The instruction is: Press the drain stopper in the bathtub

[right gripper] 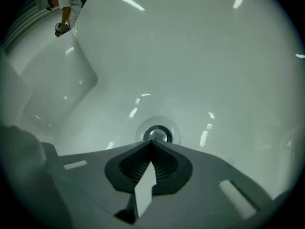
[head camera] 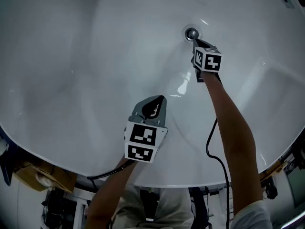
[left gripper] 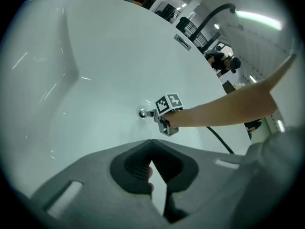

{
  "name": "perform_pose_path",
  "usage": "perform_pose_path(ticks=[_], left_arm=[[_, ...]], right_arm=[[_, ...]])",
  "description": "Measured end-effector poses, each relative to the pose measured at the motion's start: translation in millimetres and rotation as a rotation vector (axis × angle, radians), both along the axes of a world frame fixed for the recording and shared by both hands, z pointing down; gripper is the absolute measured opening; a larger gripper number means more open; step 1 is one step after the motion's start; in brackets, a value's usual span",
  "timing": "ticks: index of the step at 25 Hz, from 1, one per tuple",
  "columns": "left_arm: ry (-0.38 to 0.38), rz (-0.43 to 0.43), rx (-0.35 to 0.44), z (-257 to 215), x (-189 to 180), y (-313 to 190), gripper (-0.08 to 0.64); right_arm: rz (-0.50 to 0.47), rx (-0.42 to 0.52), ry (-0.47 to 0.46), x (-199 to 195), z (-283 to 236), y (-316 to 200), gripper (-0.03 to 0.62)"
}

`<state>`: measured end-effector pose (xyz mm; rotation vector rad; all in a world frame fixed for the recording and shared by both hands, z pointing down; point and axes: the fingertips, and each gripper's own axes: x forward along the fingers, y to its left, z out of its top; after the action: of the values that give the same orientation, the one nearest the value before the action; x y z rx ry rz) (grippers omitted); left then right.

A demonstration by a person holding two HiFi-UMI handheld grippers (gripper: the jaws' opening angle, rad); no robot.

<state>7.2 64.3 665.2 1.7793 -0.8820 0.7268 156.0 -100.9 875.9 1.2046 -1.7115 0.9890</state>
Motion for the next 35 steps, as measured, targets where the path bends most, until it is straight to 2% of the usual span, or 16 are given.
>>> perform_pose_path(ticks=[7, 17, 22, 35], left_arm=[[0.005, -0.019, 0.026, -28, 0, -8, -0.001], [0.040, -0.006, 0.083, -82, 3, -9, -0.002], [0.046, -0.020, 0.080, -100, -3, -2, -0.002], [0.061, 0.004, 0.118, -185, 1, 19, -0.002]], right_arm=[[0.022, -0.002, -0.047, -8, -30, 9, 0.003], [0.080, 0.053, -0.104, -22, -89, 27, 0.003], [0.100, 0.069, -0.112, -22, -119, 38, 0.003], [0.164, 0.098, -0.174, -19, -229, 84, 0.003]])
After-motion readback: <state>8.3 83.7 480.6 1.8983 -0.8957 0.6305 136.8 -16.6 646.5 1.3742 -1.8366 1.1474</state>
